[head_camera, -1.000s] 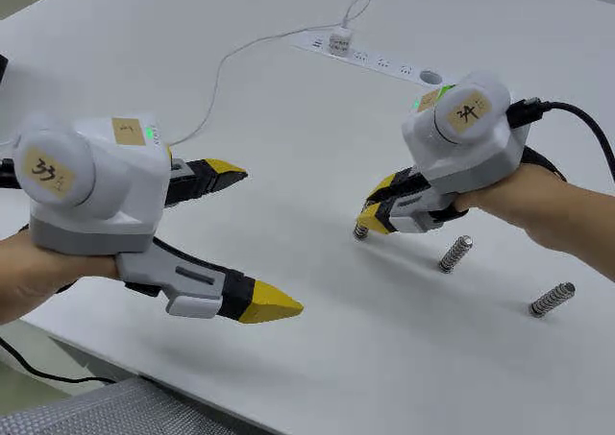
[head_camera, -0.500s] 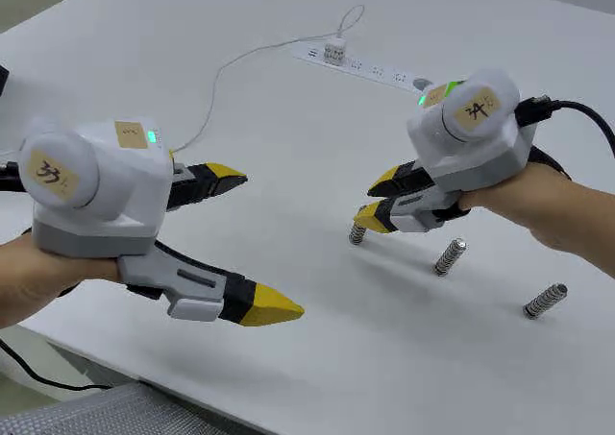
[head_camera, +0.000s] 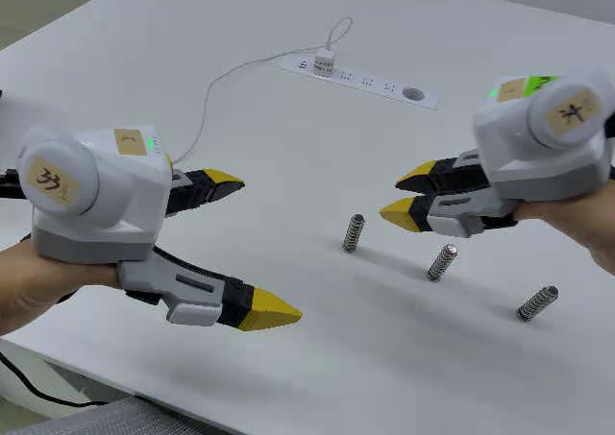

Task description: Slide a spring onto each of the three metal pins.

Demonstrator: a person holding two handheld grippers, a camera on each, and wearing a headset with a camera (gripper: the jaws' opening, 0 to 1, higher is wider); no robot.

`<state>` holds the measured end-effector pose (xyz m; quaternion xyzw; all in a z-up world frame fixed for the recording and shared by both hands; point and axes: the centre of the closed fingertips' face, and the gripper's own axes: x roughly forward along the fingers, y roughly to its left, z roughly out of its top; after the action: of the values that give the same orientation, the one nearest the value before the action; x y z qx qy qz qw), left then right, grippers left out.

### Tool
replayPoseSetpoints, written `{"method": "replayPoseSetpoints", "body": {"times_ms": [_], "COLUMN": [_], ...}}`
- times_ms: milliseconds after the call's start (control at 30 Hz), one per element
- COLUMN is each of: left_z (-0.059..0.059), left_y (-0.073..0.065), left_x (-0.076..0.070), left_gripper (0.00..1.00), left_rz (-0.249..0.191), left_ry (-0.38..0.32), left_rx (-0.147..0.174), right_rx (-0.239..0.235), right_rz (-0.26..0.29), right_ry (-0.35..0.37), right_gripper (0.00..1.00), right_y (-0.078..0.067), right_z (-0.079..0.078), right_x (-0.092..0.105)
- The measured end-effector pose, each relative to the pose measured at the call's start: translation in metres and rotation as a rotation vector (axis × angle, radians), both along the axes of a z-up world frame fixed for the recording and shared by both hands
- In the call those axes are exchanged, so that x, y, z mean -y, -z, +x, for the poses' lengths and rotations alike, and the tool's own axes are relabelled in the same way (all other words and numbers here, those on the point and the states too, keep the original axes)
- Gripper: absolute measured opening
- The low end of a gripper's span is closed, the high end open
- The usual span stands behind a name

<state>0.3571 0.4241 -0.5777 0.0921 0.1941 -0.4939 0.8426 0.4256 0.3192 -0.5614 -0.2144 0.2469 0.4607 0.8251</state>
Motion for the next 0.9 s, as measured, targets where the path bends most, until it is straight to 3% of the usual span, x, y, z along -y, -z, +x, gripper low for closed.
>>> {"method": "replayPoseSetpoints", "body": {"times_ms": [133, 300, 333, 433, 500, 667, 900], "left_z": [0.0, 0.0, -0.001, -0.003, -0.004, -0.005, -0.005], "left_y": [-0.002, -0.004, -0.005, -0.007, -0.009, -0.016, -0.028], "left_x": [0.003, 0.007, 0.008, 0.01, 0.011, 0.01, 0.011], "left_gripper": [0.99, 0.99, 1.0, 1.0, 1.0, 1.0, 1.0], "left_rz": [0.006, 0.009, 0.009, 0.01, 0.013, 0.035, 0.057], "left_ry": [0.015, 0.031, 0.034, 0.04, 0.044, 0.043, 0.041], "left_rx": [0.003, 0.006, 0.007, 0.011, 0.011, 0.024, 0.052], "right_rx": [0.043, 0.075, 0.071, 0.056, 0.063, 0.059, 0.075], "right_rz": [0.092, 0.16, 0.197, 0.267, 0.269, 0.293, 0.331], "right_ry": [0.093, 0.236, 0.268, 0.33, 0.346, 0.39, 0.356], "right_gripper": [0.23, 0.23, 0.23, 0.23, 0.25, 0.3, 0.45], "right_y": [-0.023, -0.042, -0.046, -0.049, -0.047, -0.042, -0.042], "right_z": [-0.003, -0.011, -0.016, -0.027, -0.036, -0.059, -0.09], "right_x": [0.03, 0.084, 0.095, 0.117, 0.131, 0.15, 0.155]}}
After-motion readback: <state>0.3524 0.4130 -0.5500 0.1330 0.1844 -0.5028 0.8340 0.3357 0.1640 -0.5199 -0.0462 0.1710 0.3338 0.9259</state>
